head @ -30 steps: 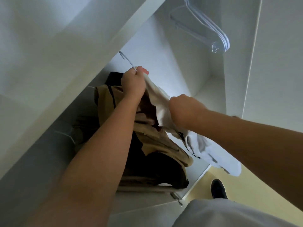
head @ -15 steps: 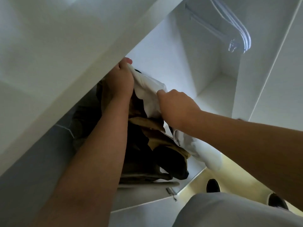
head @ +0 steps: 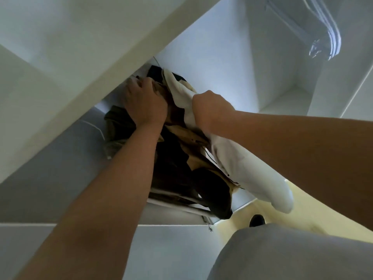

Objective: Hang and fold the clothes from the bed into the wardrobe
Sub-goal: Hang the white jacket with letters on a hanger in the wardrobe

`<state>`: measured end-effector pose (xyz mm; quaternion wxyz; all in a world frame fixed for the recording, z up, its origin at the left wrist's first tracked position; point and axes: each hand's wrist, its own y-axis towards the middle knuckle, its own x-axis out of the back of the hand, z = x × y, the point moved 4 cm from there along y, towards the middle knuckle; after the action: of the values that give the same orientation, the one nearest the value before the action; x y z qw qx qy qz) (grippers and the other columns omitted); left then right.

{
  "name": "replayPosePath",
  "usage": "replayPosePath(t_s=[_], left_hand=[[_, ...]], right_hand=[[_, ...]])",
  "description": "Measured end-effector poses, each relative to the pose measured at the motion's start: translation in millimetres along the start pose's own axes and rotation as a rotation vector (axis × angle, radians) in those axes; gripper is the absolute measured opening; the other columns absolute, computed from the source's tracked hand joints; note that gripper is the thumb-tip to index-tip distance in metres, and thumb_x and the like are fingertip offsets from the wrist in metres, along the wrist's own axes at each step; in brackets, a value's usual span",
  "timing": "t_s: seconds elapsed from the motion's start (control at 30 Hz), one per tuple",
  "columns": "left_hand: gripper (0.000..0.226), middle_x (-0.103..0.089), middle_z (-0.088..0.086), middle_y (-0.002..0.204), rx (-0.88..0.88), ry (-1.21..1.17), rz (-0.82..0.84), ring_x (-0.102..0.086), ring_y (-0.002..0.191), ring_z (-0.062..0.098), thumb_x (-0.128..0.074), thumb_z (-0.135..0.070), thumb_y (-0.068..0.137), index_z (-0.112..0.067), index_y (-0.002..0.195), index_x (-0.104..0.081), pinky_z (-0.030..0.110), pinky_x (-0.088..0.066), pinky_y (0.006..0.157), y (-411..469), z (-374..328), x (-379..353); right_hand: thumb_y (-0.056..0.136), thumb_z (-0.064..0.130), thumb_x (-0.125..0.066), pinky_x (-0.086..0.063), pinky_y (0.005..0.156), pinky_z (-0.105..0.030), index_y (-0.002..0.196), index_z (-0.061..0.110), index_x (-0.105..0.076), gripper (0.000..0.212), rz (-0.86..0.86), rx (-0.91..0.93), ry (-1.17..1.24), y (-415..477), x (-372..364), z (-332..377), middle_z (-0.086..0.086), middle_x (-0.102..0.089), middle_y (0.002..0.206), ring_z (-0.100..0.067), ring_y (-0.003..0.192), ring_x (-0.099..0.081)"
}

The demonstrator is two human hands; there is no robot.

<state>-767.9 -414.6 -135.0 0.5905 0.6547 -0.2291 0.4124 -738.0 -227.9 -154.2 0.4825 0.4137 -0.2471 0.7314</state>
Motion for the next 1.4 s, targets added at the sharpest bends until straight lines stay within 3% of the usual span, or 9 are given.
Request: replayPosePath(t_s=[0.13,0.27,0.43,0.67,0.93,1.07,1.17,1.27,1.4], left_hand=[[0.07,-0.009,0.018,0.162,0.201,0.033,0.461,-0.041,0.131,0.045,-0.049,-0.05,0.097,-0.039,0.156,-0.014,0.053,-0.045,0.101,-42,14,-23],[0.087,-0.033,0.022,0.154,0.216,-0.105,0.571,-0.055,0.121,0.043,-0.055,-0.03,0.099,-0.041,0.159,0.006,0.047,-0.051,0.098,-55,15,-26],[0.089,-0.038,0.02,0.155,0.299,-0.139,0.52,-0.047,0.135,0.039,-0.058,-0.017,0.098,-0.024,0.162,0.003,0.045,-0.04,0.113,-59,34,-16],[0.084,-0.017,0.018,0.165,0.358,-0.13,0.515,-0.021,0.15,0.036,-0.056,-0.016,0.099,-0.014,0.162,-0.001,0.042,-0.019,0.125,-70,70,-1],[0.085,-0.016,0.018,0.165,0.349,-0.071,0.612,-0.036,0.143,0.039,-0.057,-0.029,0.098,-0.026,0.162,-0.001,0.049,-0.041,0.111,-72,66,14],[0.055,-0.041,0.019,0.148,0.203,0.181,0.268,-0.048,0.128,0.036,-0.056,-0.041,0.097,-0.016,0.145,-0.045,0.049,-0.047,0.097,-63,32,44],[0.026,-0.065,0.005,0.115,-0.013,0.015,0.023,-0.063,0.095,0.018,-0.056,-0.035,0.098,-0.019,0.116,-0.066,0.029,-0.051,0.079,-58,-15,56],[0.018,-0.065,-0.003,0.11,0.001,-0.335,0.137,-0.061,0.086,0.01,-0.055,-0.027,0.099,-0.024,0.113,-0.066,0.024,-0.051,0.073,-53,-62,42],[0.014,-0.065,-0.007,0.091,-0.028,-0.619,0.4,-0.06,0.084,0.013,-0.055,-0.024,0.098,-0.02,0.102,-0.068,0.024,-0.048,0.077,-40,-132,9]], right_hand=[[0.09,0.004,-0.056,-0.025,0.044,-0.024,0.066,0.016,-0.036,0.033,0.058,-0.003,-0.067,1,-3,4,-0.001,-0.043,0.068,-0.015,0.054,-0.041],[0.092,0.013,-0.052,-0.029,0.05,-0.029,0.09,0.012,-0.043,0.009,0.099,0.045,-0.21,-3,-1,7,-0.001,-0.045,0.073,-0.019,0.057,-0.043],[0.097,0.015,-0.046,-0.027,0.05,-0.029,0.103,0.015,-0.034,0.013,0.196,0.06,-0.106,-4,-6,15,-0.001,-0.041,0.075,-0.018,0.061,-0.041],[0.099,0.011,-0.043,-0.032,0.055,-0.032,0.108,0.013,-0.044,0.009,0.18,0.198,-0.092,-1,-33,42,0.001,-0.04,0.073,-0.015,0.06,-0.04],[0.102,0.017,-0.046,-0.042,0.056,-0.031,0.113,0.009,-0.051,0.014,0.22,0.162,-0.069,11,-47,43,-0.001,-0.053,0.081,-0.018,0.069,-0.056],[0.108,0.043,-0.034,-0.039,0.054,-0.027,0.081,0.012,-0.05,0.044,0.238,0.148,0.036,14,-43,32,-0.001,-0.057,0.075,-0.016,0.066,-0.057],[0.108,0.037,-0.028,-0.05,0.063,-0.033,0.074,0.017,-0.048,0.044,0.078,0.002,0.191,16,-24,2,-0.002,-0.058,0.073,-0.021,0.071,-0.063],[0.103,0.034,-0.03,-0.056,0.079,-0.041,0.092,0.011,-0.059,0.039,-0.167,-0.322,0.457,10,0,-54,-0.008,-0.068,0.083,-0.029,0.079,-0.068],[0.104,0.03,-0.032,-0.054,0.067,-0.036,0.104,0.007,-0.06,0.036,-0.41,-0.64,0.554,-19,28,-129,-0.011,-0.069,0.09,-0.031,0.077,-0.066]])
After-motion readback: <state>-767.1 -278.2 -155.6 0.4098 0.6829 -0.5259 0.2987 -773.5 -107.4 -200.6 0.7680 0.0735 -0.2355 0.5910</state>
